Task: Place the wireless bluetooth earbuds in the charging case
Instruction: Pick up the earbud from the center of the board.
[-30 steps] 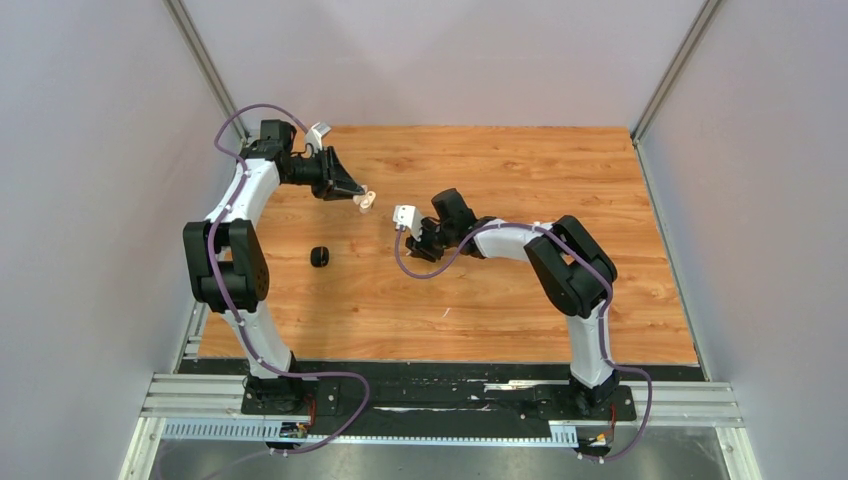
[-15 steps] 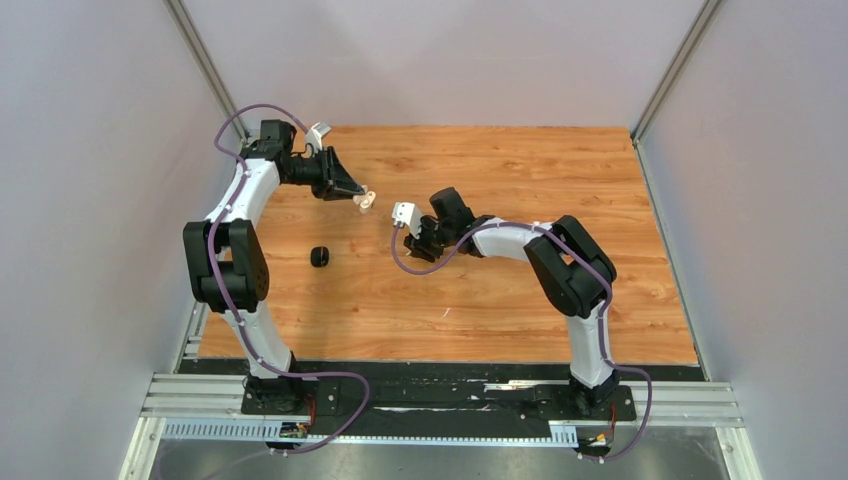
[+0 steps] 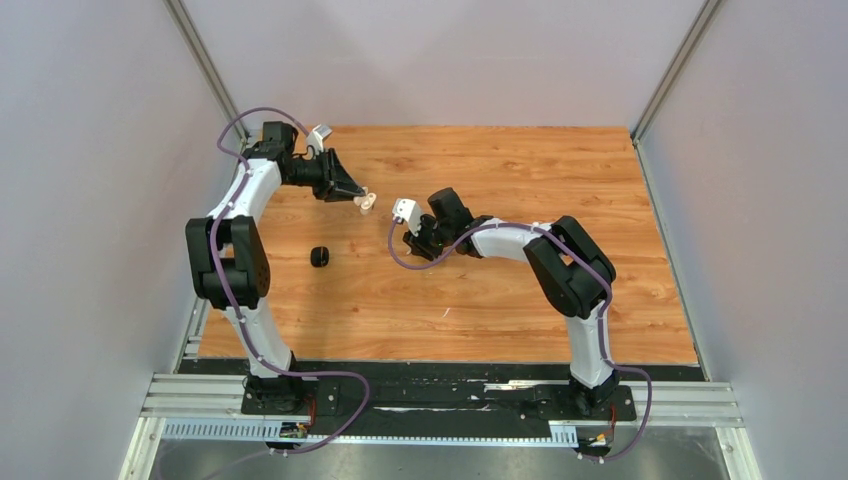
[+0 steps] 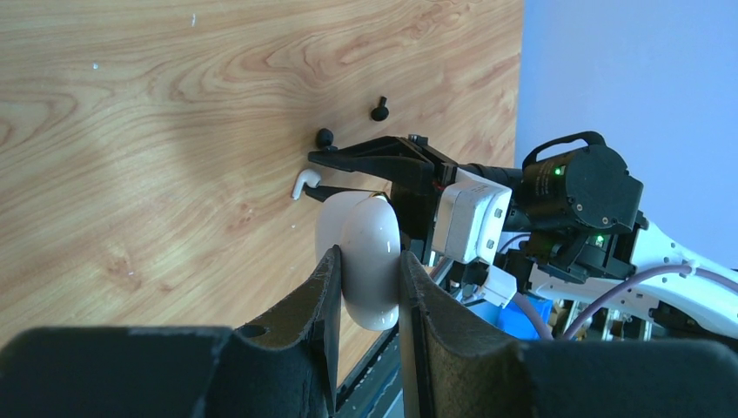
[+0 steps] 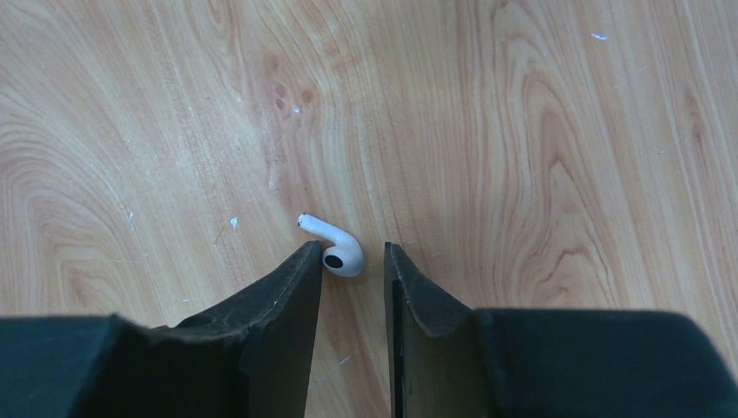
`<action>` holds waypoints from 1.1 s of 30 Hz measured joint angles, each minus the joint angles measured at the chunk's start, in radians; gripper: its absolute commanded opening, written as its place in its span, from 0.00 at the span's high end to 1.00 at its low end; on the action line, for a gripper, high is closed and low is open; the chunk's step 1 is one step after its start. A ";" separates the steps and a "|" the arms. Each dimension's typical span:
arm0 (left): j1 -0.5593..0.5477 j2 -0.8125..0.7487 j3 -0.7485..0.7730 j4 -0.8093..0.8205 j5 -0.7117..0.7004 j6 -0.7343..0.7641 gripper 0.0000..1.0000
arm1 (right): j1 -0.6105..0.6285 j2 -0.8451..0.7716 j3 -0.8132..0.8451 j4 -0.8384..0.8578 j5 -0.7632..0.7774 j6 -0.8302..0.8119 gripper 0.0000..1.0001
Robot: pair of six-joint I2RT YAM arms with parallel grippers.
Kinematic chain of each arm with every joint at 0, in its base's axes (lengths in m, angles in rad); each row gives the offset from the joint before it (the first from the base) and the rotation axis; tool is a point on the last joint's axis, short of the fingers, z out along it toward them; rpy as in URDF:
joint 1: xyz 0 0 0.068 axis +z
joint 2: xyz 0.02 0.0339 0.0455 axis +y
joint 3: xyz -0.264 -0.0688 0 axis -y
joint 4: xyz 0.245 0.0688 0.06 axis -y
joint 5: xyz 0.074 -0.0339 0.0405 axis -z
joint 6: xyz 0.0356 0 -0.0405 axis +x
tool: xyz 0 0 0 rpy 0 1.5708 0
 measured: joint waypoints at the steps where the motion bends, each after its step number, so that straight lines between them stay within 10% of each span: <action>1: 0.000 0.002 0.000 0.000 0.000 -0.002 1.00 | 0.000 0.000 0.000 0.000 0.004 0.003 0.67; 18: 0.000 0.010 0.000 0.000 -0.002 -0.006 1.00 | 0.002 0.001 0.006 -0.010 0.007 -0.002 1.00; 33: -0.035 0.047 0.004 0.007 -0.068 -0.008 1.00 | -0.016 -0.186 -0.091 0.064 0.148 -0.286 1.00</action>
